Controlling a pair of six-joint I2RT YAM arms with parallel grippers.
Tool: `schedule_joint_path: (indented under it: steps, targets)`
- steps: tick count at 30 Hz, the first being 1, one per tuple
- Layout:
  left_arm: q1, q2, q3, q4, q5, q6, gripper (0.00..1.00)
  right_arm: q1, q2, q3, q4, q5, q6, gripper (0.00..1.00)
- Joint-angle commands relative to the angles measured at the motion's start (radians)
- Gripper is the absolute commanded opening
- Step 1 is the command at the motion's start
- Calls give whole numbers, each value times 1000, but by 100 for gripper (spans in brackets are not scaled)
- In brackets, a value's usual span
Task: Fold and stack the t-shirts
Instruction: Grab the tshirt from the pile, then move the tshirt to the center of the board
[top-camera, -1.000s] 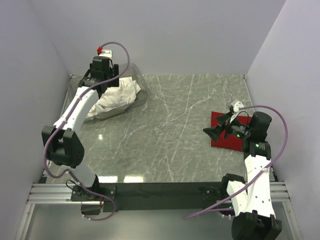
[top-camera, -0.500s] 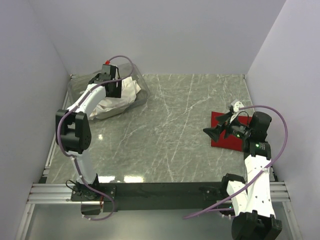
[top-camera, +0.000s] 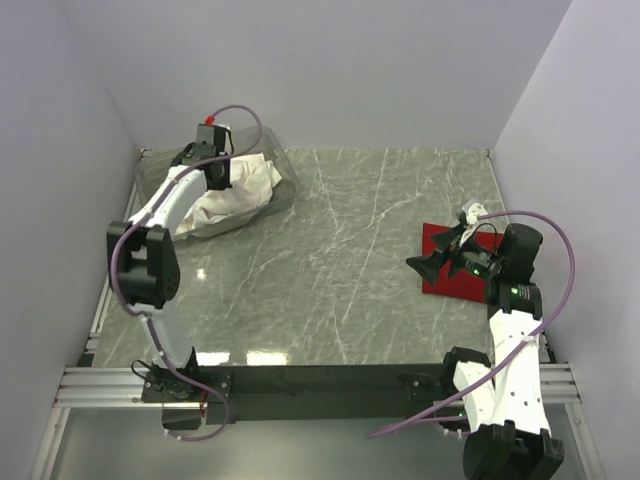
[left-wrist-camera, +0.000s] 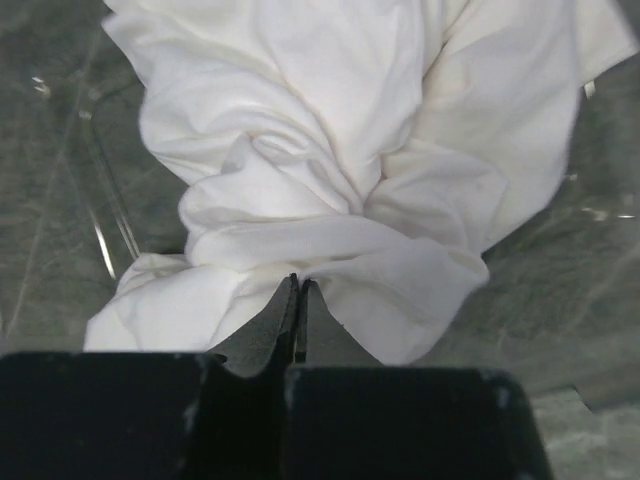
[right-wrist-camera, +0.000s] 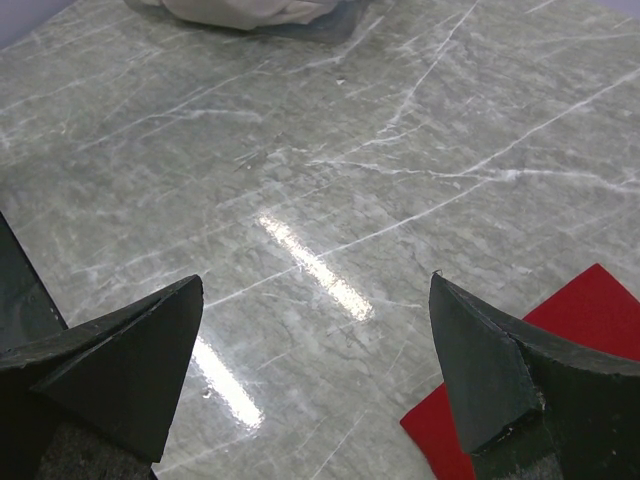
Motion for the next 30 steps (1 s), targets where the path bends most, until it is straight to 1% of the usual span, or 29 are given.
schedule_joint_path:
  steps: [1,3,6,9,11,14,15,16,17,18,20,21,23,26,30]
  targets:
    - [-3,-212,-3,104,28,-29,0,3,-2,41,10,-9,-11,100]
    - [-3,-290,-28,130,13,-36,0,2,-2,41,10,-9,-10,100]
    - [0,-353,-71,132,-18,-38,0,2,-4,41,8,-7,-13,100]
    - [5,-398,-103,128,-10,-47,0,2,-5,38,11,-12,-8,100]
    - [5,-422,-97,123,23,-67,0,2,-4,38,11,-12,-8,100]
    - [3,-456,-8,95,81,-107,0,2,-1,38,13,-12,-5,100]
    - [3,-465,68,92,103,-118,0,2,-1,38,13,-10,-7,100]
    - [2,-470,108,92,129,-131,0,2,-1,38,15,-9,-8,100]
    - [-1,-474,145,97,167,-163,0,2,-2,37,15,-9,-7,100]
    - [-4,-477,229,106,189,-183,0,2,-1,37,15,-7,-8,100]
    - [-14,-473,320,120,242,-245,0,2,1,35,16,-7,-7,100]
    - [-17,-462,410,141,270,-268,0,2,2,33,16,-5,-8,100]
    - [-21,-438,530,170,337,-341,0,2,5,35,15,-5,-8,100]
    - [-23,-413,651,242,387,-443,0,2,10,33,13,-4,-10,100]
    - [-24,-431,668,417,466,-573,0,2,13,33,15,-5,-10,100]
